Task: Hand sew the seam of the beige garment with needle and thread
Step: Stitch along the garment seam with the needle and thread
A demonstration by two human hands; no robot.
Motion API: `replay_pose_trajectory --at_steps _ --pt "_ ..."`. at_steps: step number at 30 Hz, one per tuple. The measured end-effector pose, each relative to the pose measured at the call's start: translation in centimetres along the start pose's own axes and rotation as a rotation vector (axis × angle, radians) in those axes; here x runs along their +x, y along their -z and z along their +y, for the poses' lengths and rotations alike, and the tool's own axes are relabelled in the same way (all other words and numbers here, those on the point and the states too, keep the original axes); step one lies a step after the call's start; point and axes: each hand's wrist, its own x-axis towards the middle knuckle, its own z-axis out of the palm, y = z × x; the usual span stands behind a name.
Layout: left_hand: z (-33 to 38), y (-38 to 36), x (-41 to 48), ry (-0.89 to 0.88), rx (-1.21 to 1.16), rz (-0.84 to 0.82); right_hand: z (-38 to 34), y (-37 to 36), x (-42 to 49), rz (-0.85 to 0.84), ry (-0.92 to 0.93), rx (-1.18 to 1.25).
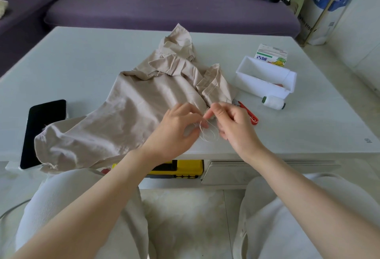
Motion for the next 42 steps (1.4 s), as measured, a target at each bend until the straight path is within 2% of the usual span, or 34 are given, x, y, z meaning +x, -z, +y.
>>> replay_pose_trajectory --at_steps 3,6,11,17,21,27,32,34,38,40,42 --pt "0.3 -0.2 -0.2 -0.098 0.041 -0.034 0.3 0.7 0.6 0.049 -0.086 0.048" --pt "0.6 -0.2 -0.3 -0.138 0.076 0.016 0.9 1.1 0.8 0.028 -0.156 -0.001" --pt "0.7 0.5 -0.1 -0.011 0.010 0.099 1.4 0.7 0.4 -0.136 -0.200 -0.003" --pt "1.6 1.5 -0.2 0.139 -0.103 0.185 0.7 1.1 0.1 -0.245 -0.145 -0.190" --pt "2.3 1.9 -0.3 0.209 -0.227 0.188 0.2 1.1 0.1 -0.284 -0.180 -0.299" --pt "4.1 2.5 -0.8 0.056 -0.443 0.157 1.4 1.6 1.1 -0.044 -0.315 -0.425" --pt "4.1 2.4 -0.7 0.135 -0.539 0.071 1.5 2.1 1.5 0.110 -0.296 -0.454" --pt "3.6 2.1 -0.4 0.188 -0.452 0.072 1.1 2.0 1.5 0.064 -0.227 -0.393" --pt "2.5 1.0 0.2 0.206 -0.201 0.105 0.3 1.2 1.0 -0.193 -0.182 -0.036" --pt "2.1 0.8 0.2 0.178 -0.135 0.114 0.0 0.9 0.6 -0.303 -0.206 0.039" --pt "1.8 0.7 0.2 0.172 -0.124 0.111 -0.3 0.8 0.6 -0.335 -0.215 0.056"
